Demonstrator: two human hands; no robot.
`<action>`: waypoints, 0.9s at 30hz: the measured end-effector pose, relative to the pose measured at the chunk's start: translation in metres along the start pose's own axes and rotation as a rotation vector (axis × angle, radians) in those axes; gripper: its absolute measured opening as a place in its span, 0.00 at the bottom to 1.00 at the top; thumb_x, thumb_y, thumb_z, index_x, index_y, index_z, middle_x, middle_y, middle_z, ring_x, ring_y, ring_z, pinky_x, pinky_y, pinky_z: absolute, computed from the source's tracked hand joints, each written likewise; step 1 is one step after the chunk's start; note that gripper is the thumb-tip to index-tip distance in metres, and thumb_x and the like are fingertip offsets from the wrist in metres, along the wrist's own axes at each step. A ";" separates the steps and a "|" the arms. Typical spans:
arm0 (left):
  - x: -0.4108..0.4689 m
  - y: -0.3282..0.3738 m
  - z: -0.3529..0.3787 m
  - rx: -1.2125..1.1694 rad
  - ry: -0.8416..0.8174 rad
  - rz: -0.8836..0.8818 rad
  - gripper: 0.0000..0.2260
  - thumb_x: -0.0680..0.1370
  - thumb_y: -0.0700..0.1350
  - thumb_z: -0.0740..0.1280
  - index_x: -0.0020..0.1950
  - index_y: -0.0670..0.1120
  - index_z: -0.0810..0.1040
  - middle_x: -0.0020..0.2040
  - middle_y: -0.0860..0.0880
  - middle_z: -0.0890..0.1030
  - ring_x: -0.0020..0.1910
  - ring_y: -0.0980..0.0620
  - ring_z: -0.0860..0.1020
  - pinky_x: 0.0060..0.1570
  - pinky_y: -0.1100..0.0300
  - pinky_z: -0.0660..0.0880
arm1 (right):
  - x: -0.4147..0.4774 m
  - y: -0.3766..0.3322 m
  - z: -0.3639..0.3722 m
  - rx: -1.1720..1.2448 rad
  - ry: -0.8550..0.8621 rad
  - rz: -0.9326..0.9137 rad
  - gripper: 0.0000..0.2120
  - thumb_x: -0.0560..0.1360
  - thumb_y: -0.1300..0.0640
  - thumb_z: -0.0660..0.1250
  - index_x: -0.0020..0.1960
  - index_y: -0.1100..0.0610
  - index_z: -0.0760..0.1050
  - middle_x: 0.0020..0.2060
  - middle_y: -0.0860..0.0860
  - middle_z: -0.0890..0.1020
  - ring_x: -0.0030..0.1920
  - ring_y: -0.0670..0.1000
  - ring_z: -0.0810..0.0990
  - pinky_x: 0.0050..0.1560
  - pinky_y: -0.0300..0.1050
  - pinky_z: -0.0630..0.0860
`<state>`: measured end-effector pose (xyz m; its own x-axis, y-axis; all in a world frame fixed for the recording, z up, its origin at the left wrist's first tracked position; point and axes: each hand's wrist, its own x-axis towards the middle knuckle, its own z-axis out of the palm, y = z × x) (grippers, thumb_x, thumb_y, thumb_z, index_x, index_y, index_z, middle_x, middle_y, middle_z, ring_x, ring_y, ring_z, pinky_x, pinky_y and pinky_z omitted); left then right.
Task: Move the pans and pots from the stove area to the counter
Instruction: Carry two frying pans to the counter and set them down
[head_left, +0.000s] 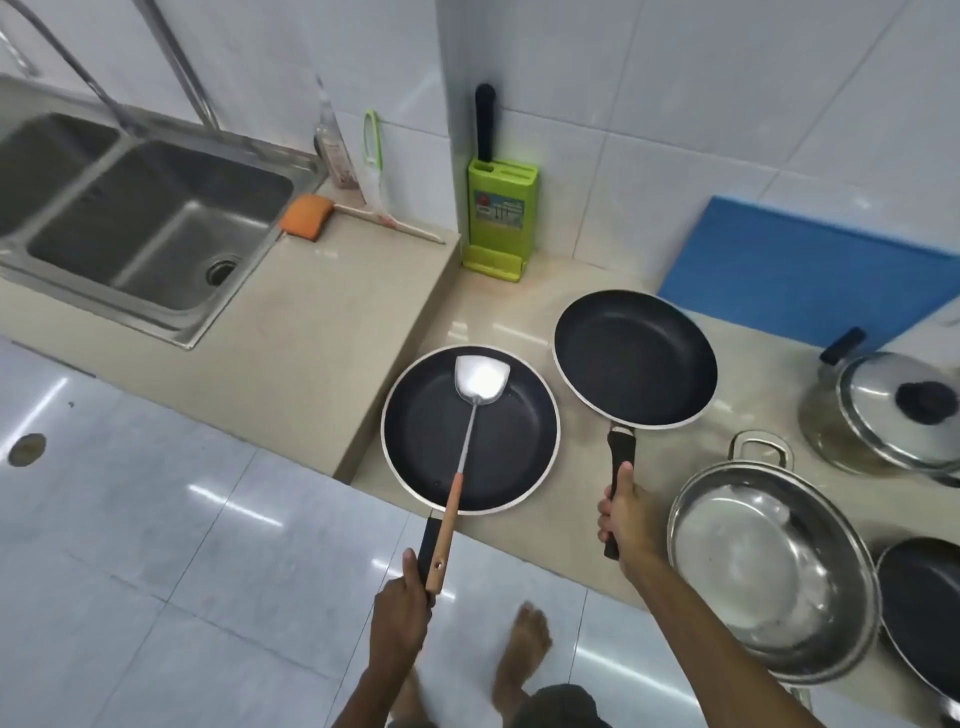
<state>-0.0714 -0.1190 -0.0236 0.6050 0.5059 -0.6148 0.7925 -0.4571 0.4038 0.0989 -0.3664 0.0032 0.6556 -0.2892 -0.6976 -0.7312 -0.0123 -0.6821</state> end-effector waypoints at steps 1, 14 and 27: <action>-0.002 -0.001 -0.002 -0.006 -0.005 0.001 0.25 0.85 0.56 0.46 0.54 0.41 0.78 0.41 0.42 0.85 0.38 0.43 0.84 0.44 0.48 0.83 | -0.003 -0.003 -0.003 -0.010 0.005 -0.012 0.26 0.84 0.39 0.54 0.38 0.58 0.69 0.25 0.52 0.69 0.19 0.49 0.64 0.20 0.39 0.63; -0.011 -0.004 -0.096 -0.222 -0.035 0.156 0.31 0.84 0.61 0.46 0.42 0.43 0.80 0.33 0.45 0.83 0.30 0.47 0.81 0.28 0.57 0.78 | -0.130 -0.062 0.010 0.000 0.131 -0.351 0.25 0.83 0.37 0.54 0.38 0.55 0.71 0.25 0.51 0.71 0.21 0.48 0.67 0.22 0.41 0.66; 0.029 -0.126 -0.324 -0.619 0.202 0.059 0.33 0.83 0.64 0.49 0.35 0.42 0.78 0.26 0.47 0.76 0.24 0.49 0.72 0.26 0.59 0.69 | -0.272 -0.047 0.224 -0.075 -0.085 -0.512 0.25 0.84 0.40 0.56 0.39 0.57 0.74 0.23 0.49 0.73 0.20 0.48 0.68 0.21 0.42 0.67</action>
<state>-0.1292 0.1901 0.1271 0.6039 0.6478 -0.4644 0.6183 -0.0132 0.7858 -0.0026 -0.0728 0.1759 0.9434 -0.1491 -0.2963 -0.3223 -0.2013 -0.9250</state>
